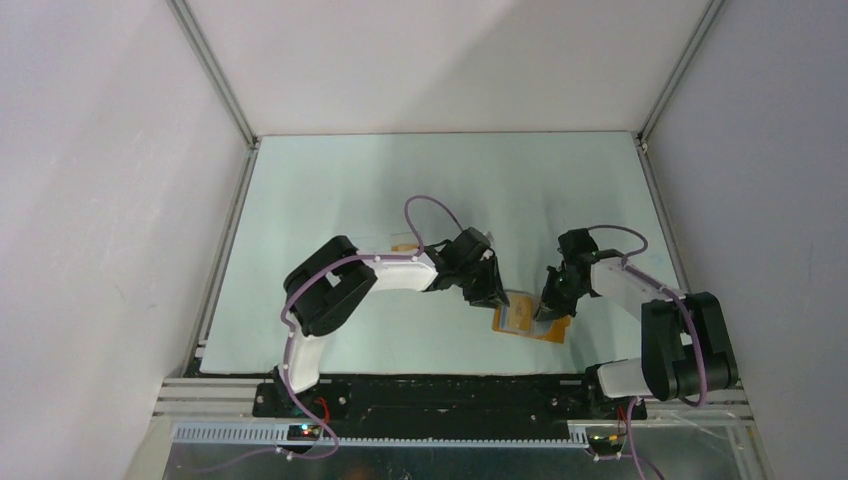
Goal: Put the credit cards into the card holder
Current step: Turn over the card holder.
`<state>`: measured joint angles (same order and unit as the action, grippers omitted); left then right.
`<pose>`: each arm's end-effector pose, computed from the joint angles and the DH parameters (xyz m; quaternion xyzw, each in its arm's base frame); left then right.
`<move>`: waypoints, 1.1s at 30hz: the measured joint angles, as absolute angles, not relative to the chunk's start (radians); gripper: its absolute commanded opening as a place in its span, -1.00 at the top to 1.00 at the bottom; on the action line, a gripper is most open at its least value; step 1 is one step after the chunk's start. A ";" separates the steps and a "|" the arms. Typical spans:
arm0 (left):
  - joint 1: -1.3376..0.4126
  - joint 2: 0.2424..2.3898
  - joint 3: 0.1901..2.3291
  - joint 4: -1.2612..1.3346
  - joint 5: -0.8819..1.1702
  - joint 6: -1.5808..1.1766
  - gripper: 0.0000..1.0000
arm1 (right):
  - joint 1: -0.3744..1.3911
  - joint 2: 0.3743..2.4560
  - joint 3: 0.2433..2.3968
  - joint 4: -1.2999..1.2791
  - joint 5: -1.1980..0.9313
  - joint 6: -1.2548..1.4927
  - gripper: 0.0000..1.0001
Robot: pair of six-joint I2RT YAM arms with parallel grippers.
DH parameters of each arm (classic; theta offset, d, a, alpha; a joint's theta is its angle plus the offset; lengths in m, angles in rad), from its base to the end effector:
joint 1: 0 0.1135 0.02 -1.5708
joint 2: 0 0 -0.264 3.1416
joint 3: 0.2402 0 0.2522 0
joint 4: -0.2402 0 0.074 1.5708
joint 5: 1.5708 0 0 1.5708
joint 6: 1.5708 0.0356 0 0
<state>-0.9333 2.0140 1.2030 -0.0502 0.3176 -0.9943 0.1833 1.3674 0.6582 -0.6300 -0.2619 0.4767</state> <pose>0.2385 -0.3407 0.1339 0.0267 0.9272 -0.3663 0.0739 0.2112 0.0485 0.1526 0.1290 0.9764 0.1598 0.0663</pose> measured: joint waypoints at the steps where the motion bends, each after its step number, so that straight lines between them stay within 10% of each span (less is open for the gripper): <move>1: -0.933 2.011 1.203 -0.053 0.315 -0.994 0.18 | 0.184 1.375 0.654 -0.628 -0.252 0.480 1.00; 33: -0.822 1.704 0.936 -0.104 0.277 -0.986 0.18 | 0.466 1.657 0.857 -0.521 -0.387 0.540 1.00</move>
<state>-0.8219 1.7042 0.9360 -0.1043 0.2771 -0.9855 0.4656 1.6569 0.8570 -0.5205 -0.3874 0.5396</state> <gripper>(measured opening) 0.378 0.008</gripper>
